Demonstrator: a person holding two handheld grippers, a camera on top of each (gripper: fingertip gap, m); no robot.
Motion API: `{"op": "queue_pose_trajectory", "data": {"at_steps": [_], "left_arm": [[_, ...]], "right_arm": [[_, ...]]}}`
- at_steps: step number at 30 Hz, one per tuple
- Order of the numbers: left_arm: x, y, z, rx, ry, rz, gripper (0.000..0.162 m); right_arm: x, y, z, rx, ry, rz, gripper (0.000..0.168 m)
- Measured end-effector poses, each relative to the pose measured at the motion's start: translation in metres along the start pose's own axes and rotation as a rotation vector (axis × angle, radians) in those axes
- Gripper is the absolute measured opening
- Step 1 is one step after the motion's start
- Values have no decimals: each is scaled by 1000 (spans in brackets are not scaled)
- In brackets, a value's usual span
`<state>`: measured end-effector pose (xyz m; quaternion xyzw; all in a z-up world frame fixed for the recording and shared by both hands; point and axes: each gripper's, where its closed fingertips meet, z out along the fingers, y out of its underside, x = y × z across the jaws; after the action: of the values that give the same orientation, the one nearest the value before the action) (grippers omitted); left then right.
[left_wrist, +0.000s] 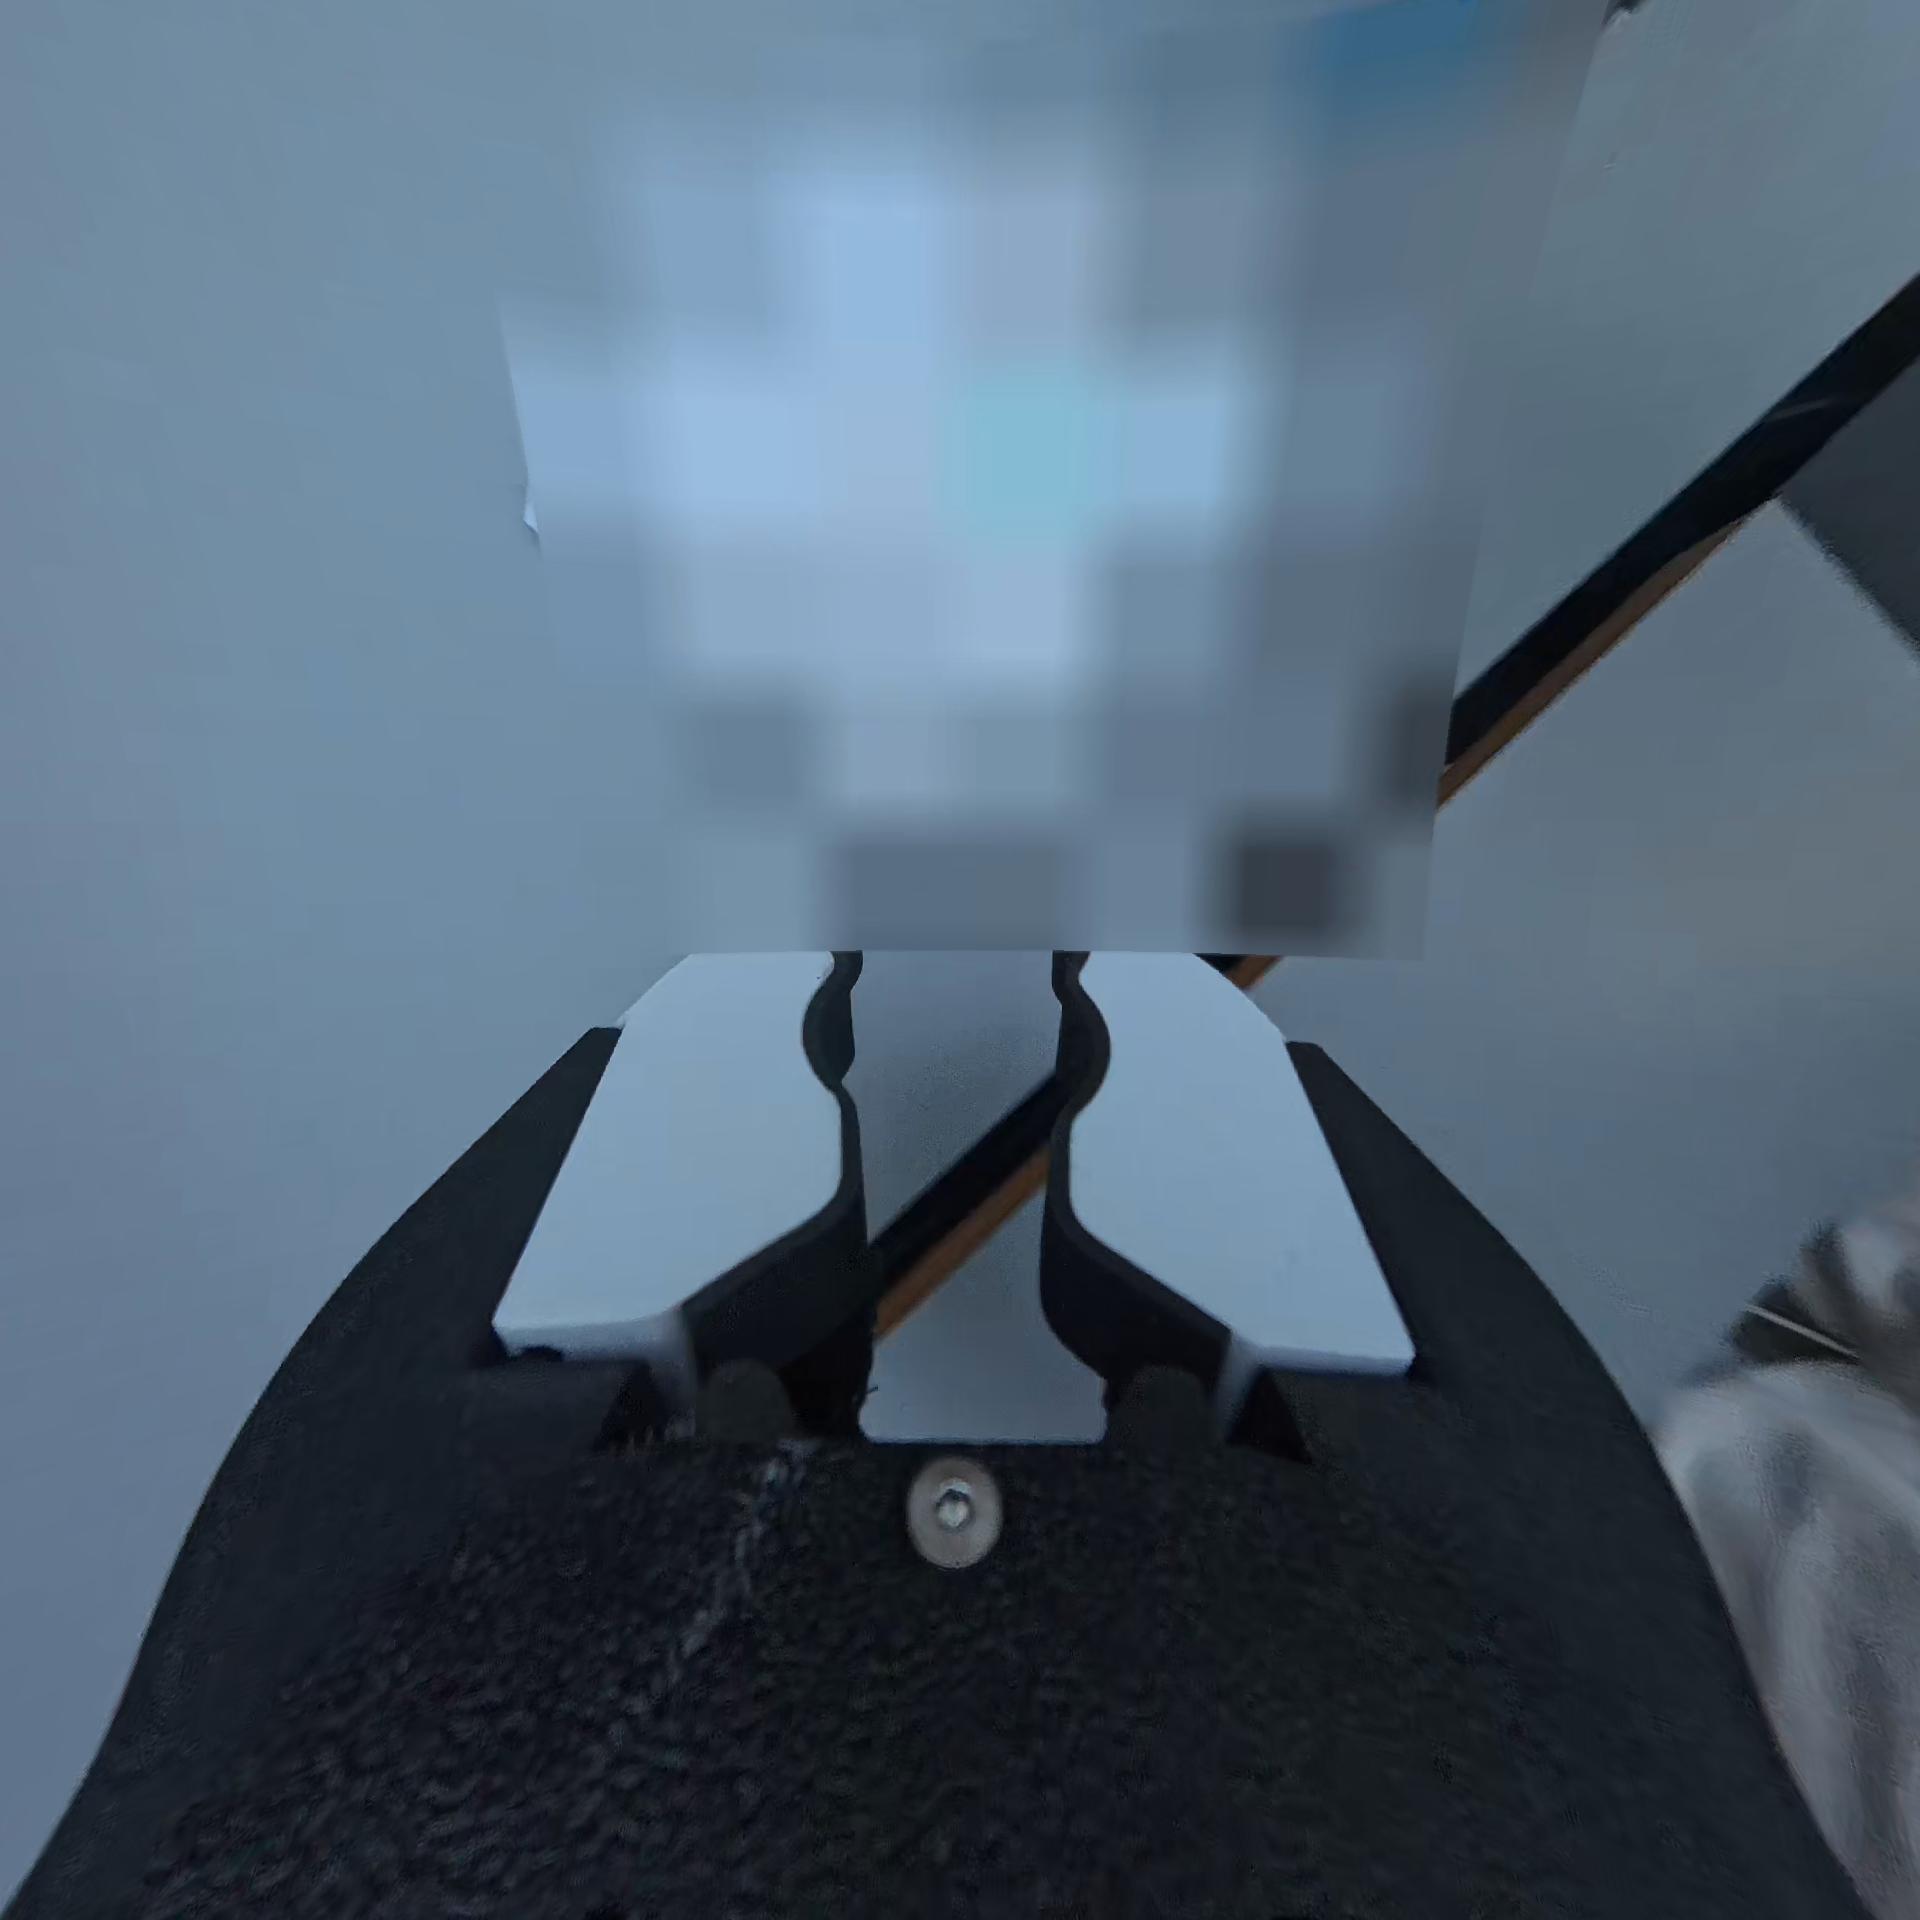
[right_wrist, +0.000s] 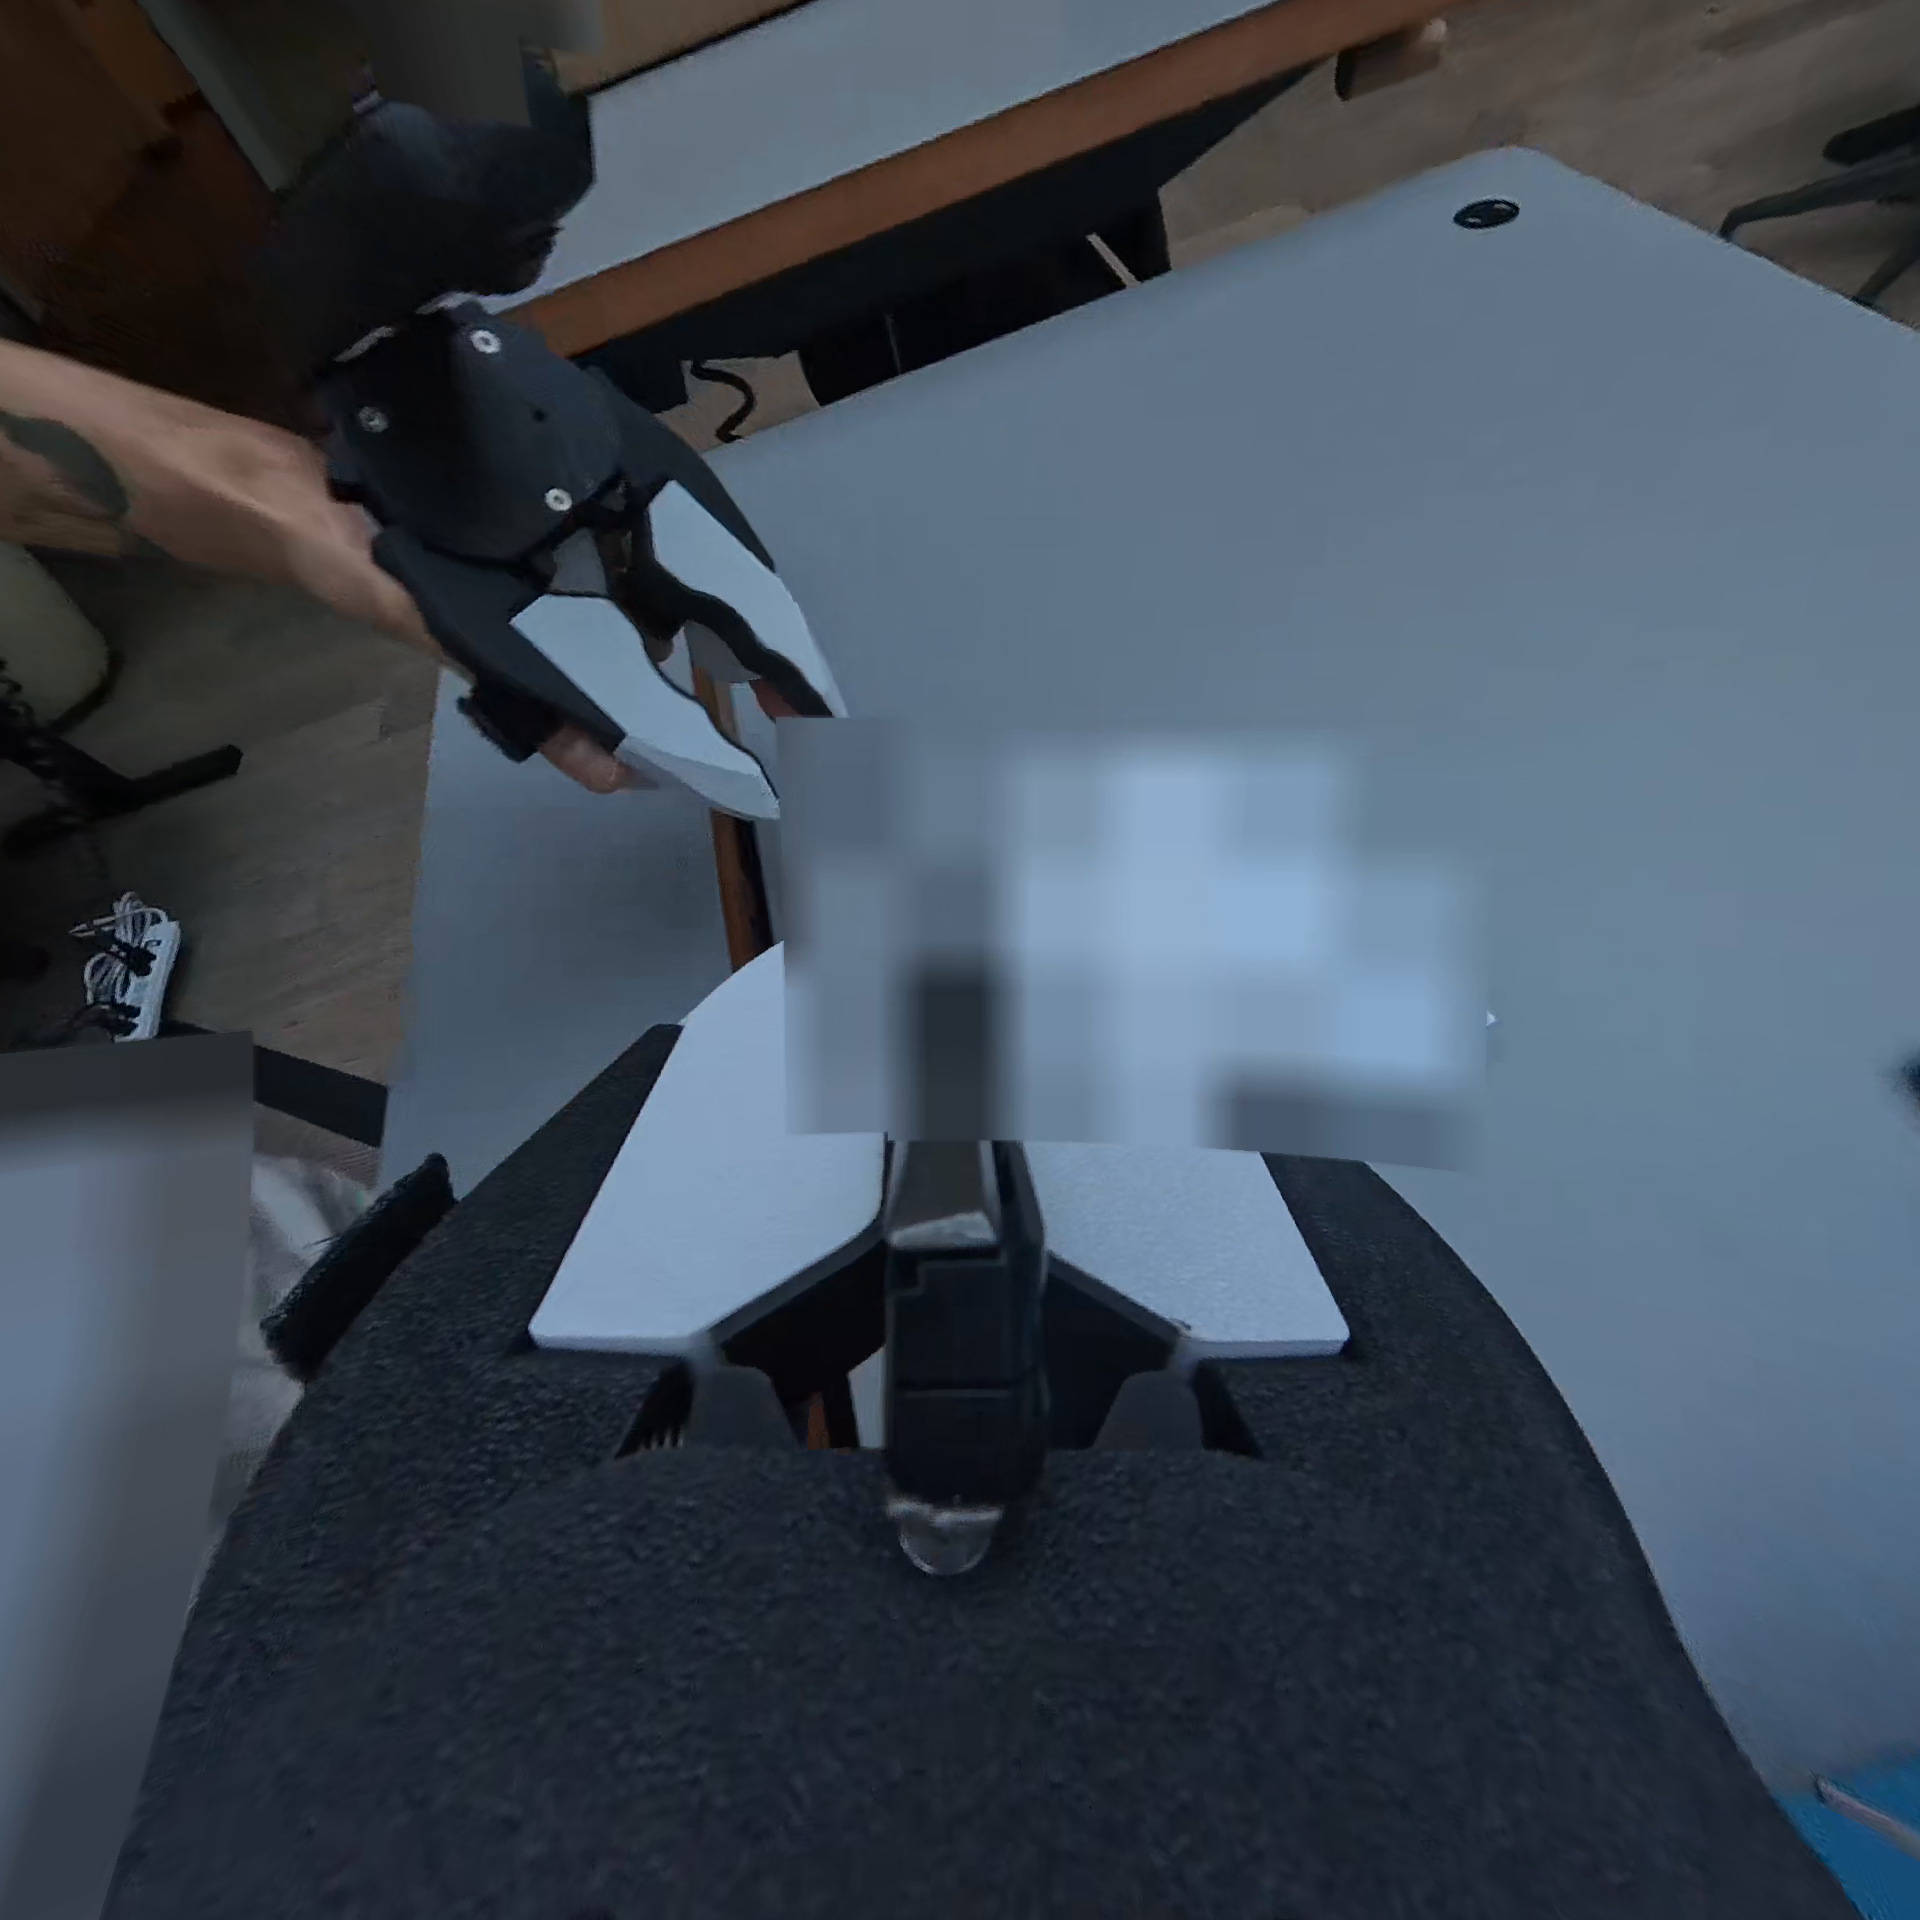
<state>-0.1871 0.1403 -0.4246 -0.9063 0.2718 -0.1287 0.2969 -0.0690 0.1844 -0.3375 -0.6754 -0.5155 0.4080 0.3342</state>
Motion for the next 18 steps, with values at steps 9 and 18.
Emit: {"op": "queue_pose_trajectory", "data": {"at_steps": [9, 18], "left_arm": [[18, -43, 75, -12, 48, 238, 31], [-9, -36, 79, -92, -137, 281, 7]], "right_arm": [[80, -5, 66, -22, 93, -90, 8], [88, 11, 152, -183, -84, -263, 8]]}}
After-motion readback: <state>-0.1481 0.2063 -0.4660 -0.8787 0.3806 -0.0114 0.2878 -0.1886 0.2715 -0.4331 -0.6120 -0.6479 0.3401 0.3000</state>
